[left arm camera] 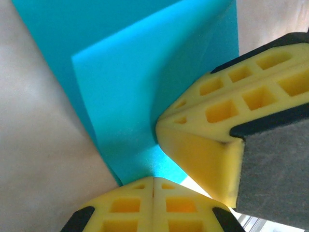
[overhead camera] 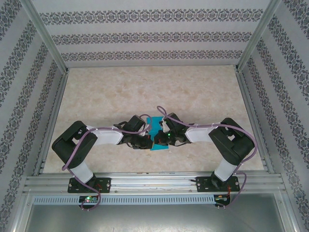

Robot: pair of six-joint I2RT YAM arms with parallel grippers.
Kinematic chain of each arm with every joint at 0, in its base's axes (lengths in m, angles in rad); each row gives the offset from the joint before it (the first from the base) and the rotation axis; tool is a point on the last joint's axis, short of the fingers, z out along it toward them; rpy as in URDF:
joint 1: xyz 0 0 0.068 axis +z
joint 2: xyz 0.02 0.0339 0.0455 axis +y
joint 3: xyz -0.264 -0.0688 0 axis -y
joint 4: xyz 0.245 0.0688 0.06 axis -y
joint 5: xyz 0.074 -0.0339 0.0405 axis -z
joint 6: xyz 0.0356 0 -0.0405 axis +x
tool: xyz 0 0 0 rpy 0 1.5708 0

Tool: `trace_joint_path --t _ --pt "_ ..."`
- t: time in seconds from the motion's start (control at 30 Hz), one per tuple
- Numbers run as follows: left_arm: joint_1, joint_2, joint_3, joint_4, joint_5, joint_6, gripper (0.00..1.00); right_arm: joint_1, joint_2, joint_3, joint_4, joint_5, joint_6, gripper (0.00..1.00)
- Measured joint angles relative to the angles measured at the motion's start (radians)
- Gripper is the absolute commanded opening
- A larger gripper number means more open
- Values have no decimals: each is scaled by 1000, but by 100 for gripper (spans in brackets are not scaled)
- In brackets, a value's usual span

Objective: Fold a paper plane with a square sheet of paper (fold left side to right side)
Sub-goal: Fold the triangle a second time at the center of the table.

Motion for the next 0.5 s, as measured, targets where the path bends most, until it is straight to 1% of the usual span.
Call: trace_joint_path --t 0.27,0.5 --pt "-1 -1 0 0 -6 0 3 -8 1 14 -29 5 -27 0" --pt "-2 -1 0 0 -8 1 2 -64 8 47 -85 19 -72 0"
